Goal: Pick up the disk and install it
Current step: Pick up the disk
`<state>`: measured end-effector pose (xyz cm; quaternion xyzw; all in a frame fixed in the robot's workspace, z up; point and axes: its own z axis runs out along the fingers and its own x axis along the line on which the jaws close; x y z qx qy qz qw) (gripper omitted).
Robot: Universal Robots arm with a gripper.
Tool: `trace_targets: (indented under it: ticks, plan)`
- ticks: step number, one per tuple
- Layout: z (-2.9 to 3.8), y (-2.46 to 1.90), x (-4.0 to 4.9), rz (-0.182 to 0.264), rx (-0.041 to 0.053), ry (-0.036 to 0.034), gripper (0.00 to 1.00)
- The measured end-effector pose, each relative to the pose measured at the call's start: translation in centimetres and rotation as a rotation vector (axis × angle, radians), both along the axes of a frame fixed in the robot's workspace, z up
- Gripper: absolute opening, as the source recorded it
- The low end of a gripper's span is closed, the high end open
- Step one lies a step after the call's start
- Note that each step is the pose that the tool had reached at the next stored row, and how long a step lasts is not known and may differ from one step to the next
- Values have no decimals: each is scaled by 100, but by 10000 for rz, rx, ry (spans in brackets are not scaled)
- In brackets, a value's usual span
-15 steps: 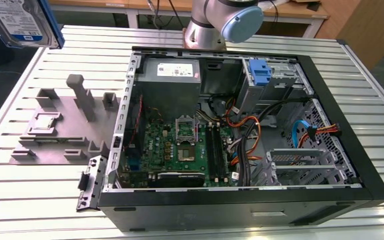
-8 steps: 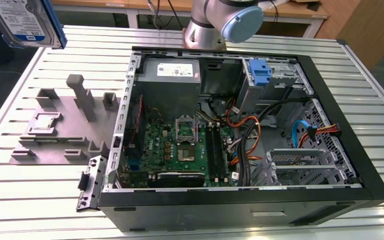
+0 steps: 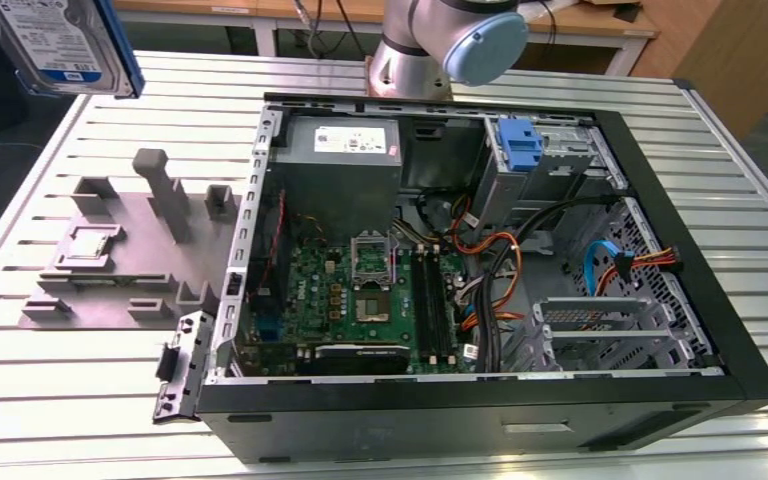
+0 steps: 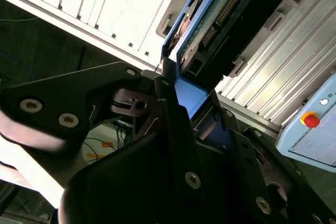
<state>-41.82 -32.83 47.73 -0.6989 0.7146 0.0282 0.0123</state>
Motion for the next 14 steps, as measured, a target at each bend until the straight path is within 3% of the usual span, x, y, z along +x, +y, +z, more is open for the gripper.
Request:
trace_targets:
  ticks: [8,14]
  plan:
    - [5,0,22,0,-1,1,36]
    - [57,0,22,0,0,0,36]
